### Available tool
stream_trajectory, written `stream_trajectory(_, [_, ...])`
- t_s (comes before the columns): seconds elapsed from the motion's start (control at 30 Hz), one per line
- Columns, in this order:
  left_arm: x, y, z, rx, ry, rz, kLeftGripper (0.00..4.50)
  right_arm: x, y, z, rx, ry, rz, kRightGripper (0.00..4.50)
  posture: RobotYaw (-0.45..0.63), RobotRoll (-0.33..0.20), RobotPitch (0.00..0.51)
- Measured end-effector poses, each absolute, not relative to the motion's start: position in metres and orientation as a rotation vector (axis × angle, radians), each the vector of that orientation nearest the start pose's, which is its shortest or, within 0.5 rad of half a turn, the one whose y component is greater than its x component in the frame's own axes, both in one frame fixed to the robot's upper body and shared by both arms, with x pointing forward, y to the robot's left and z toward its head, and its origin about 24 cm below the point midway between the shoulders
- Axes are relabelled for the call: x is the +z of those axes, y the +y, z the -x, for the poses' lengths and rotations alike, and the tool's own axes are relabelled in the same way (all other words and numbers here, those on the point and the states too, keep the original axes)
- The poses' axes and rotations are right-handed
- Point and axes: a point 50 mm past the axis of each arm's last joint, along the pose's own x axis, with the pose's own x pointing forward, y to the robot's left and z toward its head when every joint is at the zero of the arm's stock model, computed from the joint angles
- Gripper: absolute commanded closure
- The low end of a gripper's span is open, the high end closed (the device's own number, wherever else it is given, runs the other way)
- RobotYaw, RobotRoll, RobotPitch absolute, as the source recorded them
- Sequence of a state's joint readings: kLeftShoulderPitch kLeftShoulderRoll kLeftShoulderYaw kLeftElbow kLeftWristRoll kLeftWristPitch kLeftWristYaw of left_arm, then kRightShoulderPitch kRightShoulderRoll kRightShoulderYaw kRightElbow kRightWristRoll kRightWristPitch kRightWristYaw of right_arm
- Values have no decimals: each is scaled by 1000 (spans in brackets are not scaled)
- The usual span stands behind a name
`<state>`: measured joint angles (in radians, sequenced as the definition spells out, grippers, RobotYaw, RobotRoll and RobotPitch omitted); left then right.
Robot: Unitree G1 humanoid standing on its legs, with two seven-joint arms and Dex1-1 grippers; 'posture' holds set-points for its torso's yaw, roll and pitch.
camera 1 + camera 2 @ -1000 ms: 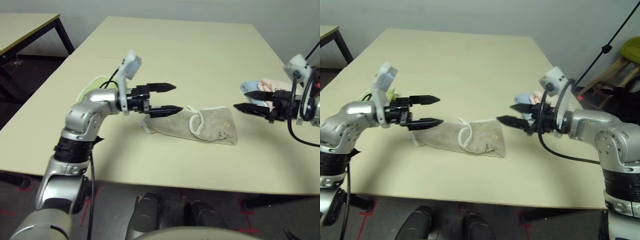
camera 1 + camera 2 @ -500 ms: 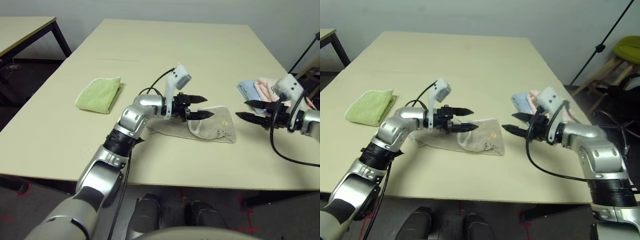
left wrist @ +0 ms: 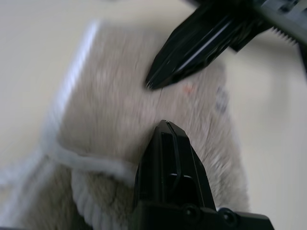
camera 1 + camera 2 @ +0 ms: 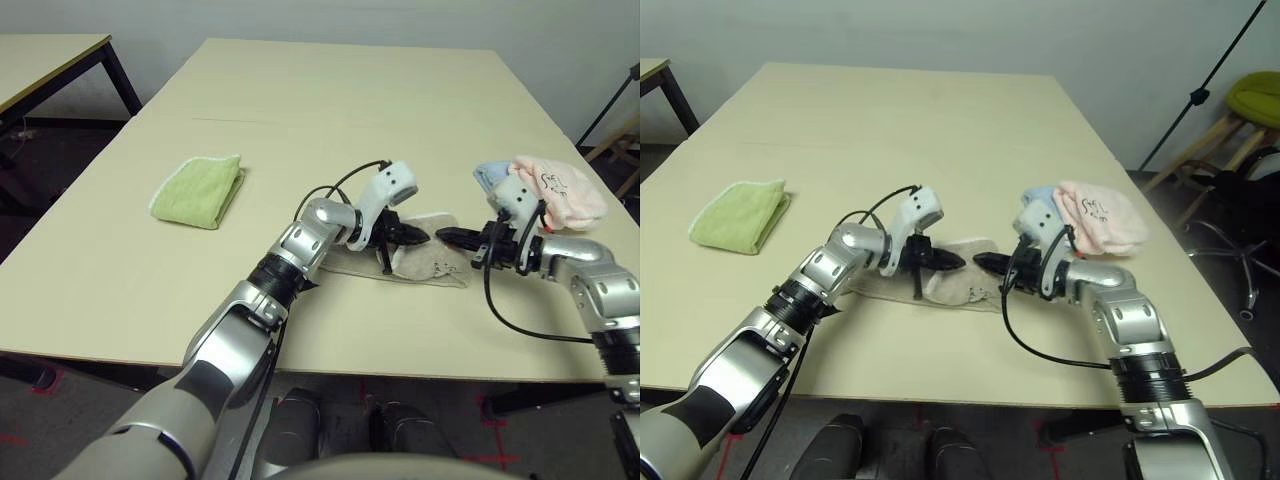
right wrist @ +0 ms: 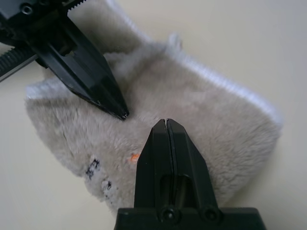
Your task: Fold the towel and set it aside.
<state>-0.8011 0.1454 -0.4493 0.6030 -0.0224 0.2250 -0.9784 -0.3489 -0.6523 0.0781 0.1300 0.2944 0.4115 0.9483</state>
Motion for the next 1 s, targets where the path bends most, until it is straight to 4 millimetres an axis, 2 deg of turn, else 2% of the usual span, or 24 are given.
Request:
stream_trajectory(0.13, [82,39,-334,-1333,329,-474,4486,84,-218,-290,897,419,284,4462,150,0,91])
stream_trajectory(0.43, [82,54,-337,-1307,336,-450,4486,85,-225,-293,891,414,298,4462,147,0,92])
stream_trajectory(0.63, [104,63,-332,-1284,292,-271,4486,100,-230,-297,879,386,213,4462,153,0,99])
stream_trajectory(0.67, [111,67,-331,-1274,279,-241,4314,104,-232,-296,883,379,208,4488,153,0,99])
stream_trajectory(0.77, [133,82,-326,-1196,258,-123,3593,120,-233,-296,910,336,224,3877,166,0,106])
stream_trajectory(0.9, [159,106,-316,-1073,278,3,2329,139,-227,-296,978,265,278,2528,184,0,108])
stream_trajectory(1.0, [169,130,-305,-972,328,73,1287,152,-223,-297,1052,193,307,1422,192,0,108])
